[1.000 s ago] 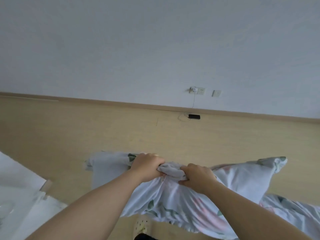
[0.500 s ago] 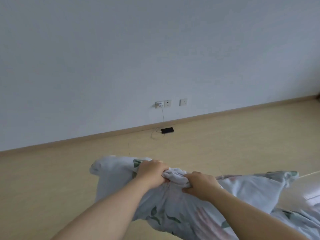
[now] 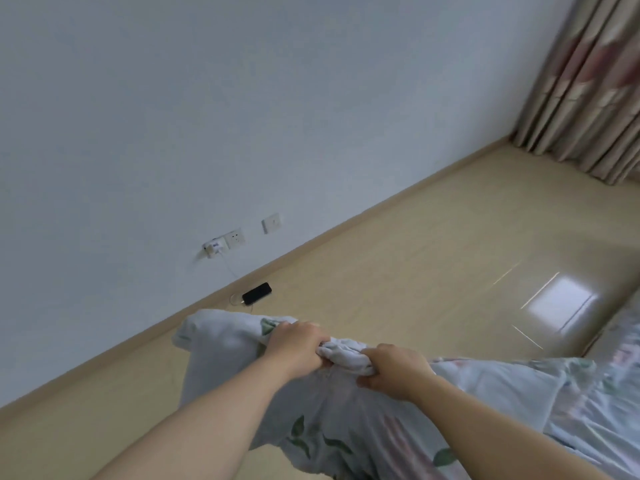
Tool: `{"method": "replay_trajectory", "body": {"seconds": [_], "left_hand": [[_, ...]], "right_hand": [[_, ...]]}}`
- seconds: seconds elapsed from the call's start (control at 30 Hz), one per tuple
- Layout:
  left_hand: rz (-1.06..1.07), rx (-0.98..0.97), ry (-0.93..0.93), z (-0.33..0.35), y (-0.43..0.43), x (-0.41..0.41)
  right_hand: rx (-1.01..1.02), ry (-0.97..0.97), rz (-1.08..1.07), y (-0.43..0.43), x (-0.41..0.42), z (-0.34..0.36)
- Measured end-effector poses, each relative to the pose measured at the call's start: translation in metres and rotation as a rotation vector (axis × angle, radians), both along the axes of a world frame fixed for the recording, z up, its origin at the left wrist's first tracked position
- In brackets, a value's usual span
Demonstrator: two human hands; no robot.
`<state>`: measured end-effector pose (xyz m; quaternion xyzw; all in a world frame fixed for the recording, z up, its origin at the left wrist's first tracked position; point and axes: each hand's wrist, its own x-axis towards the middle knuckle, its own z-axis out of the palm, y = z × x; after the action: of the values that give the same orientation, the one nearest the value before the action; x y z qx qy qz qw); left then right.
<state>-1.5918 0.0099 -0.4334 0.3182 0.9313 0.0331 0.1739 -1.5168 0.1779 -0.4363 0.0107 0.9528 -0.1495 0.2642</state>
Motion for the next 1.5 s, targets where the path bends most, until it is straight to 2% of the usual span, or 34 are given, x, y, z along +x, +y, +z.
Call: {"method": "replay_trajectory", "body": {"seconds": [0.5,0.9,1.2,1.5], "left_hand": [[-0.361,0.017,0.002,0.002,0.302,-0.194],[-0.509,0.075,-0.061,0.007,0.545,-0.346],[-0.607,0.061,-0.033,0.017,0.706,-0.414],[-0.629,-0.010,-0.055,0.013,0.883,-0.453]], "right_hand": [[0.048,0.042,-0.293,0.273,-0.145,0.002],[0.097,0.031,-0.496,0.488,-0.276,0.013],[0.110,0.071,-0.594,0.634,-0.331,0.020],[0.065,0.028,-0.619,0.808,-0.370,0.007]]}}
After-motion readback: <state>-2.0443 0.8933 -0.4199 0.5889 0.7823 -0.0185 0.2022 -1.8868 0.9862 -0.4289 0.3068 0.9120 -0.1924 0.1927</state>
